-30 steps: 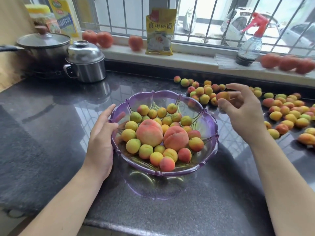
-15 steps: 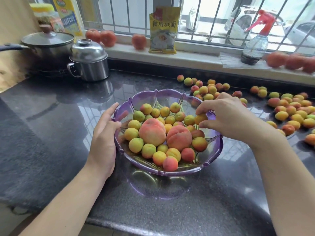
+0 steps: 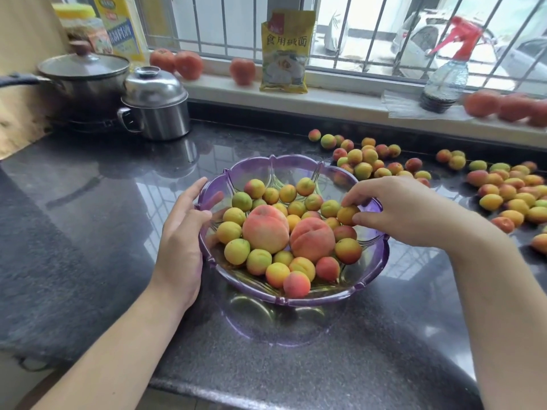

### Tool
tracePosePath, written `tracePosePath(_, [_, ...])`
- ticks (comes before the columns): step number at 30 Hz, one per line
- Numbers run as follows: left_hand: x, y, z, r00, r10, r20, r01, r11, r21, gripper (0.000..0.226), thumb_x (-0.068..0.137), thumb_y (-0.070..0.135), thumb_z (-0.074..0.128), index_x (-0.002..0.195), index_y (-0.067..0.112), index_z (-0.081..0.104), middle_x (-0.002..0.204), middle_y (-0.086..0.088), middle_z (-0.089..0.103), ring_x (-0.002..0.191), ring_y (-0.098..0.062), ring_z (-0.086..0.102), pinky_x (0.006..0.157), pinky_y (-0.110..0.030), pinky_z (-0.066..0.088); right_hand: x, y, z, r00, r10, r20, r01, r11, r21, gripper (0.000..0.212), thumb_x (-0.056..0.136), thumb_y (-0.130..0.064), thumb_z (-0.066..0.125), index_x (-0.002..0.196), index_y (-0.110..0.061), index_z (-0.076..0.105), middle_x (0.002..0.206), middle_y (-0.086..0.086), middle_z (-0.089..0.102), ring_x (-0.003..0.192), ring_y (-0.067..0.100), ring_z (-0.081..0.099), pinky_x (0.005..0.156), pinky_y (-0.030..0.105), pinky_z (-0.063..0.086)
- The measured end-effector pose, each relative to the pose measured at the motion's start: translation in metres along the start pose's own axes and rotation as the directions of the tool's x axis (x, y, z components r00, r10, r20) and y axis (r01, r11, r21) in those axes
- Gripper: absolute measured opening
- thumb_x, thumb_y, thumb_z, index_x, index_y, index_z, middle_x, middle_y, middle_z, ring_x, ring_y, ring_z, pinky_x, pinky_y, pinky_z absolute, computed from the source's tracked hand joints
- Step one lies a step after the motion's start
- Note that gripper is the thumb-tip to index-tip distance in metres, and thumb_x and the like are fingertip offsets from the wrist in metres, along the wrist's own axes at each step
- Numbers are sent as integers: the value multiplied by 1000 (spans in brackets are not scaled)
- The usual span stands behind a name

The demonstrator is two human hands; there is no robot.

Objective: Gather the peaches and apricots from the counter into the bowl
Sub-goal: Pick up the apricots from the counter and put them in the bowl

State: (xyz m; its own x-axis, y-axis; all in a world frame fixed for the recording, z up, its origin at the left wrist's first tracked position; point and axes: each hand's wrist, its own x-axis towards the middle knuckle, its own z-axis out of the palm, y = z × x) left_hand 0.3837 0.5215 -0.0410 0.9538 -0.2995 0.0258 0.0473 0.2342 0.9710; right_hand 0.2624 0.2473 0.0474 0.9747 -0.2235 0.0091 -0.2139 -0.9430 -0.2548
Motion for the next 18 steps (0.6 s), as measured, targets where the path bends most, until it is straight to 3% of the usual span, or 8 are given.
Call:
tracePosePath(6, [0, 0, 0, 1000, 2, -2, -2, 1000, -7, 54, 83, 25, 53, 135, 34, 66, 126, 2, 78, 125, -16, 70, 116, -46, 49, -5, 2, -1, 1000, 6, -15, -5, 998, 55, 24, 93, -31, 71, 115, -38, 70, 105, -26, 63, 100, 1, 59, 75, 10, 39])
tracePosePath(8, [1, 0, 0, 1000, 4, 1, -4, 1000, -8, 54, 83, 25, 53, 134, 34, 66, 126, 2, 77, 124, -15, 71, 113, -43, 51, -10, 8, -7, 990, 71, -126, -34, 961, 275, 19, 96, -25, 67, 111, -35, 73, 107, -25, 67, 98, -5, 62, 79, 8, 41])
tracePosePath(9, [1, 0, 1, 1000, 4, 3, -4, 1000, -11, 53, 83, 25, 52, 133, 34, 66, 127, 2, 77, 123, -14, 71, 111, -41, 52, -10, 16, -9, 960, 143, -242, -36, 916, 399, 18, 98, -19, 65, 108, -29, 76, 105, -21, 71, 94, -6, 64, 79, 8, 43])
tracePosePath(11, [0, 0, 1, 1000, 5, 5, -5, 1000, -17, 53, 83, 24, 52, 133, 34, 66, 126, 1, 77, 123, -12, 71, 109, -38, 53, -5, 42, -4, 812, 322, -487, -74, 885, 460, 22, 98, -10, 59, 103, -19, 77, 102, -8, 75, 92, 3, 67, 80, 15, 49])
tracePosePath(13, [0, 0, 1, 1000, 8, 10, -8, 1000, -14, 53, 84, 25, 52, 133, 35, 66, 128, 1, 77, 126, -13, 70, 109, -38, 52, 2, 68, 13, 652, 461, -602, -244, 879, 410, 28, 94, -4, 53, 108, -13, 75, 107, 6, 73, 102, 23, 67, 88, 29, 51])
tracePosePath(14, [0, 0, 1, 1000, 11, 13, -11, 1000, -12, 52, 84, 25, 52, 134, 35, 66, 130, 1, 76, 128, -15, 69, 110, -39, 52, 5, 78, 23, 611, 507, -608, -326, 861, 390, 31, 93, -2, 51, 114, -10, 72, 114, 13, 70, 108, 30, 64, 93, 34, 48])
tracePosePath(18, [0, -1, 0, 1000, 10, 14, -9, 1000, -18, 55, 83, 25, 52, 137, 33, 65, 132, 2, 75, 125, -12, 70, 104, -35, 53, 16, 93, 58, 642, 573, -510, -457, 820, 345, 45, 92, 3, 49, 136, -6, 58, 139, 21, 48, 127, 38, 47, 109, 40, 37])
